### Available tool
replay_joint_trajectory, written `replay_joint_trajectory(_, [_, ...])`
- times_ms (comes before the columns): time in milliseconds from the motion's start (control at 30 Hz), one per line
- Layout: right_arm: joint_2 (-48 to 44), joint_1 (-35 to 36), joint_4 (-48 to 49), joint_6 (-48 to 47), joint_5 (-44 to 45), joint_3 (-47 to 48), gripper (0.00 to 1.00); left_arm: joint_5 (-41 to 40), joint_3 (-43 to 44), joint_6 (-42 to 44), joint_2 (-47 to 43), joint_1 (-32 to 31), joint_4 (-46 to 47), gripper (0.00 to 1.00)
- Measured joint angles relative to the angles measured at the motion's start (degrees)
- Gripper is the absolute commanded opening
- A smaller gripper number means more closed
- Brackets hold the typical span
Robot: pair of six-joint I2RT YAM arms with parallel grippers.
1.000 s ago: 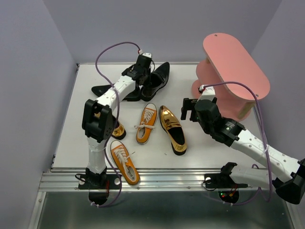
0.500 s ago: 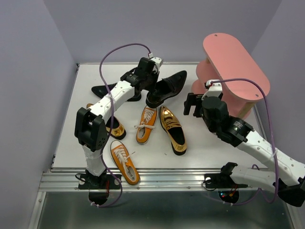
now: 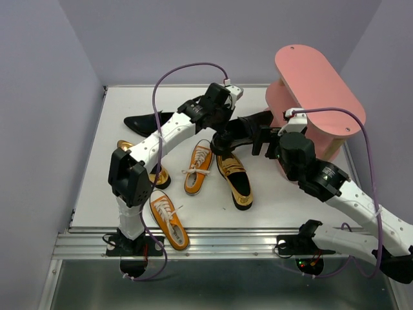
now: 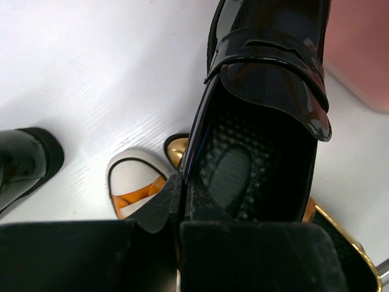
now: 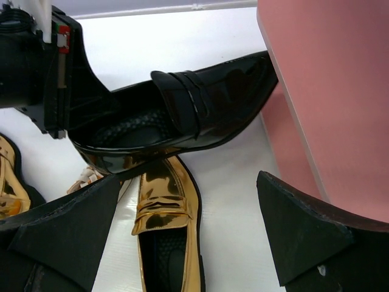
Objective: Place and organize the shoes onto the shoe shelf
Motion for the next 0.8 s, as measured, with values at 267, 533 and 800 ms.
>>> replay_joint_trajectory(267, [-0.44, 0.00, -1.40, 0.13, -0.07, 1.77, 1.00, 5.64, 0.33, 0.50, 1.03, -2.91, 2.03, 0.00])
replay_joint_trajectory(533, [-0.52, 0.00, -1.55, 0.11, 0.24, 3.56, 1.00, 8.55, 0.44, 0.31, 3.87, -4.07, 3.85, 0.00])
replay_joint_trajectory(800, [-0.57, 0.00, -1.53, 0.13, 0.24, 3.69, 1.00, 8.72, 4.28, -1.40, 8.61, -7.28, 5.20, 0.00])
